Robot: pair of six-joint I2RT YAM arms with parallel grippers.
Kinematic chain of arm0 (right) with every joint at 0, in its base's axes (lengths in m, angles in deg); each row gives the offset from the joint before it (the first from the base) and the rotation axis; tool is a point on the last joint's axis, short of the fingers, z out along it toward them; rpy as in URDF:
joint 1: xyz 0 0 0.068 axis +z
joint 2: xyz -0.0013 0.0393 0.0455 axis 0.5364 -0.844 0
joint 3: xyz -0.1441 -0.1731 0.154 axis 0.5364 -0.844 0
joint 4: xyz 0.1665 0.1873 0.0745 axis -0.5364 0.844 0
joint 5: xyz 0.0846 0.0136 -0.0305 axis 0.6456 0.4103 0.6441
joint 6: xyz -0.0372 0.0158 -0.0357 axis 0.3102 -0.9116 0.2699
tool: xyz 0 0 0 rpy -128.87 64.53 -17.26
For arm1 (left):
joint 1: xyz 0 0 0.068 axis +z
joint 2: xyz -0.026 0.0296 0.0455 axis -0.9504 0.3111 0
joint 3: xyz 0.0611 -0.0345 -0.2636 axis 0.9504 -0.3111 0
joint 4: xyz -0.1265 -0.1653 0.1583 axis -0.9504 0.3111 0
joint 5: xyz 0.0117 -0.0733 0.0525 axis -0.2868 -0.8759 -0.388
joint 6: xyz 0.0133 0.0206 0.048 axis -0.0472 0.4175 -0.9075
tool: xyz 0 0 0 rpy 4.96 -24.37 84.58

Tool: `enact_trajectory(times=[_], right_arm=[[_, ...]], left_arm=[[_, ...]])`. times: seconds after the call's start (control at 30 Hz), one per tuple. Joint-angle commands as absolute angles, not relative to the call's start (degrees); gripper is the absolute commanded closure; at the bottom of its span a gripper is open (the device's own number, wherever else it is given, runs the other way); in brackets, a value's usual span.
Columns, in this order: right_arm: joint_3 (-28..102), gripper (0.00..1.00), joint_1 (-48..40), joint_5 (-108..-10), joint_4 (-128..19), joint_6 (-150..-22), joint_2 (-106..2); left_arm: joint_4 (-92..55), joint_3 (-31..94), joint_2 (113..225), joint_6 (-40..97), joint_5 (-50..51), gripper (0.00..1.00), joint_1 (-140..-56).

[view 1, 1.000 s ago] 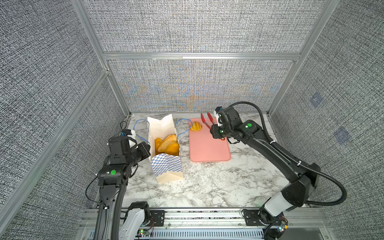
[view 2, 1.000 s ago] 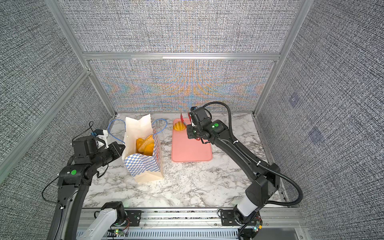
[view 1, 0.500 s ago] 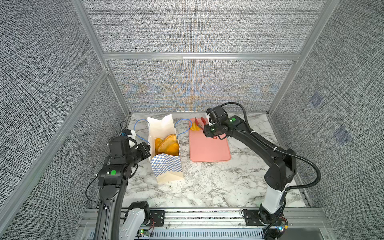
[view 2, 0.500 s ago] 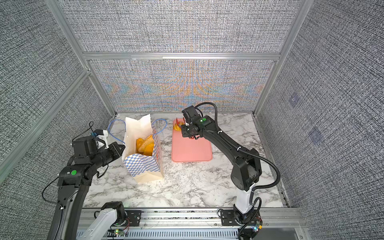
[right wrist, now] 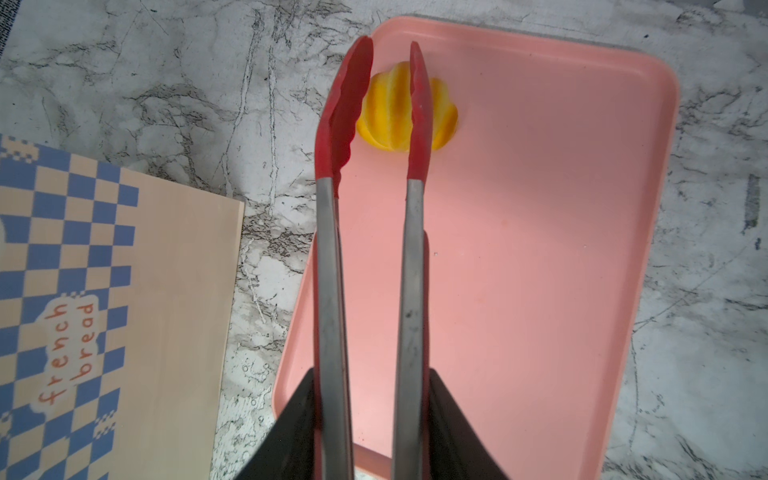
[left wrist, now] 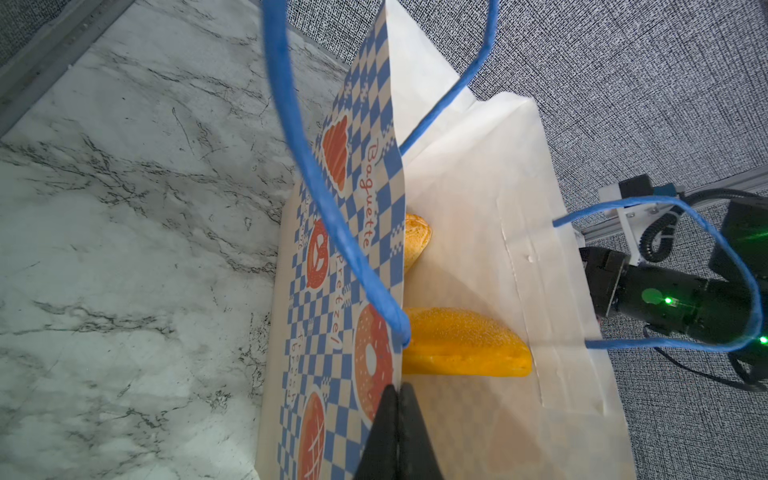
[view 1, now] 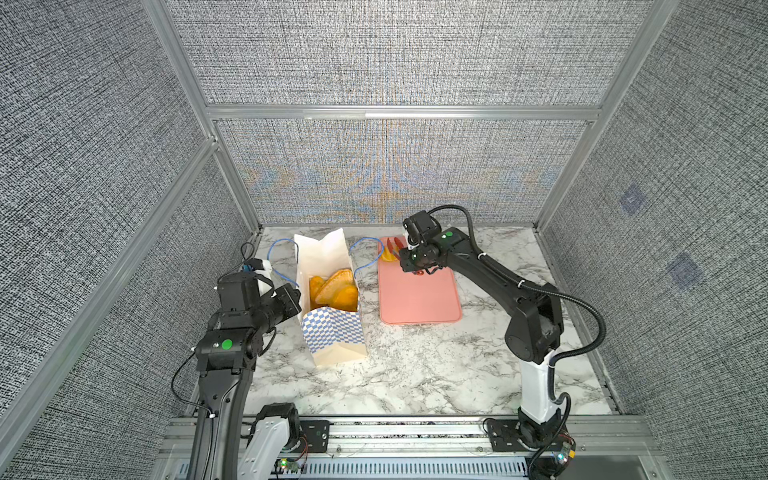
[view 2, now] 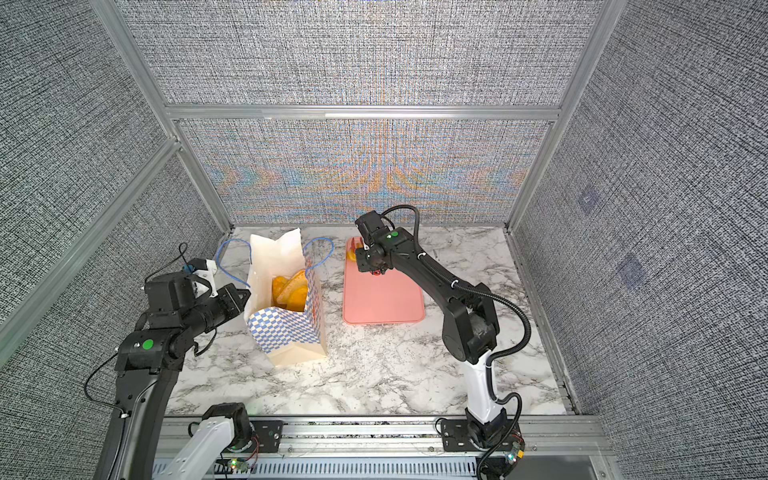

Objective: Place the fake bread into the paper bag
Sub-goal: 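Lower the open tongs around the small yellow ridged bun on the tray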

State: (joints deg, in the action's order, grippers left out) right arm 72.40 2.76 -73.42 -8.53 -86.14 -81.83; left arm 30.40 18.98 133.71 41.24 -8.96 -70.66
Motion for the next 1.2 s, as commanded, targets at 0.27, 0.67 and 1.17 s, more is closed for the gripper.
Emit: enact_trajectory(times=[0.27,0.67,1.17], right_arm=[[80.0,0.60,2.7,-75.7,-5.9,-86.2,-87.9],[85.0,0.59,2.7,-77.7,-4.2,-86.3,-93.2],[88.0,0.58,2.6,-78.2,-4.1,-86.2,-96.5]], left_arm=[[29.6,19.1,133.9,40.5,-8.8,0.94,-70.6],[30.0,18.8,133.7,40.3,-8.9,0.94,-70.6],[31.1,19.3,133.4,39.9,-8.5,0.94,-70.6]])
